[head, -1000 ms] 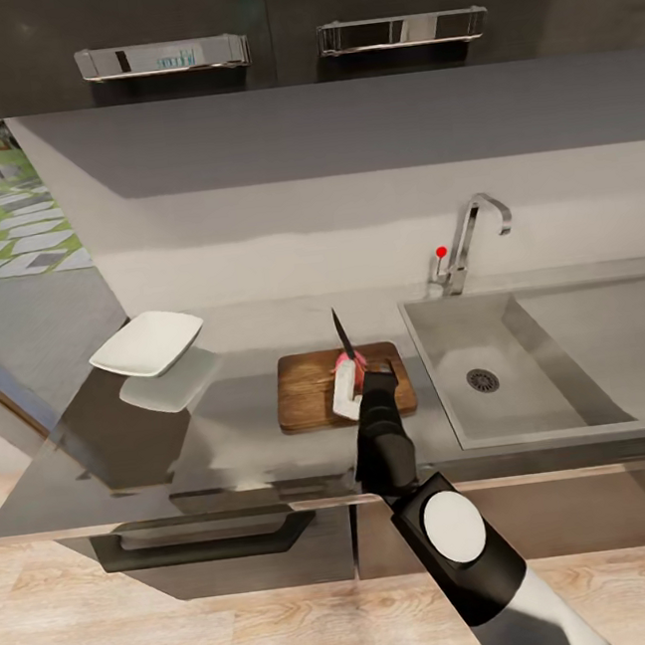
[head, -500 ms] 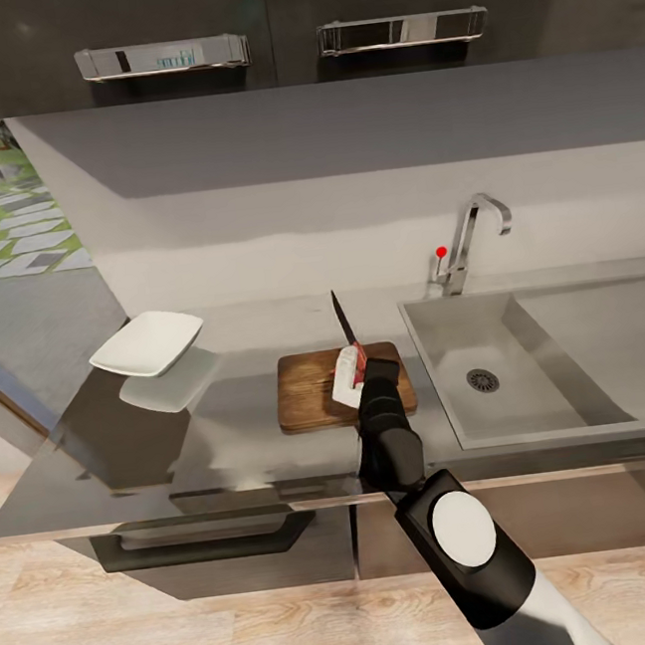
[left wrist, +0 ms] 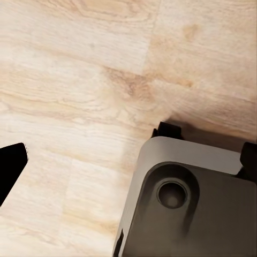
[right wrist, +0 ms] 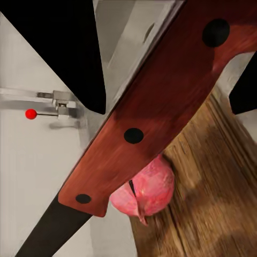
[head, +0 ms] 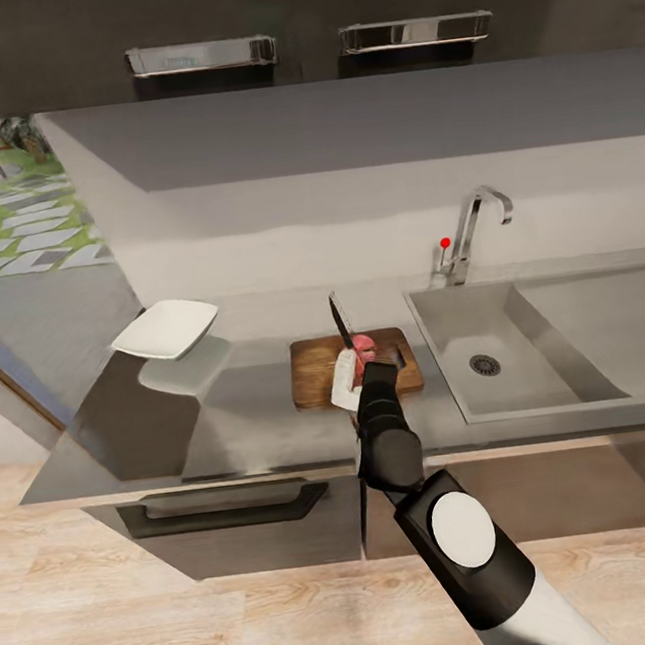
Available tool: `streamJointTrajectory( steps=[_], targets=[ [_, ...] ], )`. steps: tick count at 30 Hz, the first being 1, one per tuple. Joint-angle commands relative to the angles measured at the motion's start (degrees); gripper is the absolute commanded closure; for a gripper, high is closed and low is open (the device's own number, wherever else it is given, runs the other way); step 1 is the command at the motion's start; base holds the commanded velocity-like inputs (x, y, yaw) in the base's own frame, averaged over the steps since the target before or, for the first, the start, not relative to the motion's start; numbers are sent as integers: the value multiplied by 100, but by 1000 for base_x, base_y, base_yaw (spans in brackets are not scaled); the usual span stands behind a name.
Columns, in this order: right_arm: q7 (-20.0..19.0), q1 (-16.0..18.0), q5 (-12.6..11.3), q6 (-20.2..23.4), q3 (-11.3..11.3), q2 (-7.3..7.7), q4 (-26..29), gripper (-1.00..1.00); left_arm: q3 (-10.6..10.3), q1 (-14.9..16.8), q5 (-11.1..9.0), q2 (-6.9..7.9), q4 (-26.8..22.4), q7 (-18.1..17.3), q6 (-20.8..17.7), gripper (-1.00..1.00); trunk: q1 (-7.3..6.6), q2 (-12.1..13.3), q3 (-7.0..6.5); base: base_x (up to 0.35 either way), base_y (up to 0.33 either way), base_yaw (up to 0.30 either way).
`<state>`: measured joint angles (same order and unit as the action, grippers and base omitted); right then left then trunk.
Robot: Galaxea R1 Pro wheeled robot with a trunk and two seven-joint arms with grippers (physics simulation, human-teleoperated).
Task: In the kitchen, take the Vidalia onion out of the sink, dice it on the chopping board with the paring knife, put the diced onion into the bowl on the countertop, then place both the paring knife and the chopping board into the sink.
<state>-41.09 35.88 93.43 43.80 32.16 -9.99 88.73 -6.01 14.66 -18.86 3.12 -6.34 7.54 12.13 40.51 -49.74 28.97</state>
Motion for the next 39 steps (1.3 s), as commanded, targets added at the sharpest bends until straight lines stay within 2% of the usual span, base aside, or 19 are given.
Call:
streamJointTrajectory(
  steps=[1, 4, 8, 35, 39],
  targets=[
    [-216, 6, 62, 15, 9, -1, 4, 100, -49, 2, -39, -4, 1, 20, 15, -100, -1, -5, 6, -92, 87, 0],
    [-534, 6, 61, 15, 11, -1, 4, 100, -49, 2, -39, -11, 1, 20, 17, -100, -1, -5, 6, -40, 38, 0],
    [-641, 6, 50, 15, 11, -1, 4, 100, -49, 2, -39, -13, 1, 20, 17, -100, -1, -5, 6, -10, 10, 0],
    [-673, 6, 9, 15, -71, -1, 4, 100, -49, 2, -39, -15, 1, 20, 17, -100, -1, -5, 6, 0, 0, 0],
    [-673, 6, 8, 15, -350, -1, 4, 100, -49, 2, -39, -13, 1, 21, 18, -100, -1, -5, 6, 0, 0, 0]
  ],
)
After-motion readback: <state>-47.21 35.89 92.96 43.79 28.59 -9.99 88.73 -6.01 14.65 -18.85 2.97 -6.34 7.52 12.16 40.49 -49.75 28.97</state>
